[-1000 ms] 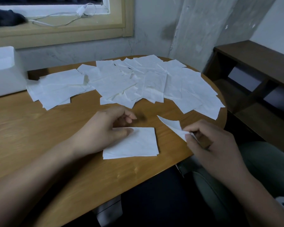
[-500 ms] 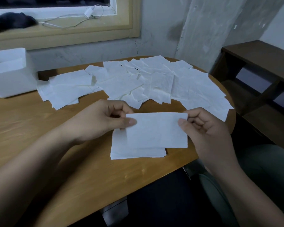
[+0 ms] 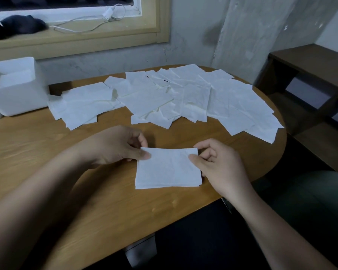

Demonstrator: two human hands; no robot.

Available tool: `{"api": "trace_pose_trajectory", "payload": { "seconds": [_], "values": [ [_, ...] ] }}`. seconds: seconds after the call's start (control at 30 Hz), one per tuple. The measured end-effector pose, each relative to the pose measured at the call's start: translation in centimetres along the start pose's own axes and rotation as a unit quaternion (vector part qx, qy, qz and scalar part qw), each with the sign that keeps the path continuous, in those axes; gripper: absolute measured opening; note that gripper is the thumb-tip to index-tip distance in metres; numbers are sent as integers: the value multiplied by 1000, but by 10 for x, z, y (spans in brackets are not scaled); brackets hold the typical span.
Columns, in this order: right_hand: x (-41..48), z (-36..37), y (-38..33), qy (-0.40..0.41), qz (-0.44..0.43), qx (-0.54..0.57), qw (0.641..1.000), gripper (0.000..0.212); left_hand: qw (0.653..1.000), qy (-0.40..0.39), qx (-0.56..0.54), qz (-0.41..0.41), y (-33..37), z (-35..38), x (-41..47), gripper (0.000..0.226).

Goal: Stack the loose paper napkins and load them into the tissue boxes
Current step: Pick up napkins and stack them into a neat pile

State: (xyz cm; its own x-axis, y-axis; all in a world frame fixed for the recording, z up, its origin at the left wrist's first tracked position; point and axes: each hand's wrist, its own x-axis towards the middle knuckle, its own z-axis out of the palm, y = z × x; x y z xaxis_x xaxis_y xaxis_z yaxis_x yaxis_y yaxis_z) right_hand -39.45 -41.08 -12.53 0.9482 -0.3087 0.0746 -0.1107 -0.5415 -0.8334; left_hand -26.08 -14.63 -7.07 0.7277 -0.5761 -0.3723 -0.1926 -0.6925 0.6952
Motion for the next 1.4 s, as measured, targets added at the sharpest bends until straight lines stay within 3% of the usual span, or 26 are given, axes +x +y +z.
{"api": "trace_pose_trajectory", "payload": {
  "seconds": [0.37, 0.47, 0.6, 0.8, 1.03, 1.2, 1.4],
  "values": [
    [3, 4, 1, 35, -72, -111, 991, 34, 998, 25, 50, -27, -12, 1, 6, 27],
    [9, -7, 8, 55, -99, -156, 981, 28, 998, 38, 47, -22, -14, 0, 6, 26],
    [25, -32, 27, 67, -114, -239, 962, 26, 994, 102, 30, 26, -8, 7, 6, 12],
    [36, -49, 49, 39, -82, -310, 946, 49, 975, 197, 14, 105, -5, 29, 6, 7],
    [11, -51, 50, 55, -103, -328, 937, 45, 962, 222, 23, 155, -4, 40, 6, 13],
    [24, -52, 58, 41, -72, -368, 926, 60, 961, 224, 28, 161, -2, 42, 4, 15],
    [19, -49, 60, 76, -129, -391, 908, 42, 960, 220, 30, 171, -2, 41, 4, 13]
  ]
}}
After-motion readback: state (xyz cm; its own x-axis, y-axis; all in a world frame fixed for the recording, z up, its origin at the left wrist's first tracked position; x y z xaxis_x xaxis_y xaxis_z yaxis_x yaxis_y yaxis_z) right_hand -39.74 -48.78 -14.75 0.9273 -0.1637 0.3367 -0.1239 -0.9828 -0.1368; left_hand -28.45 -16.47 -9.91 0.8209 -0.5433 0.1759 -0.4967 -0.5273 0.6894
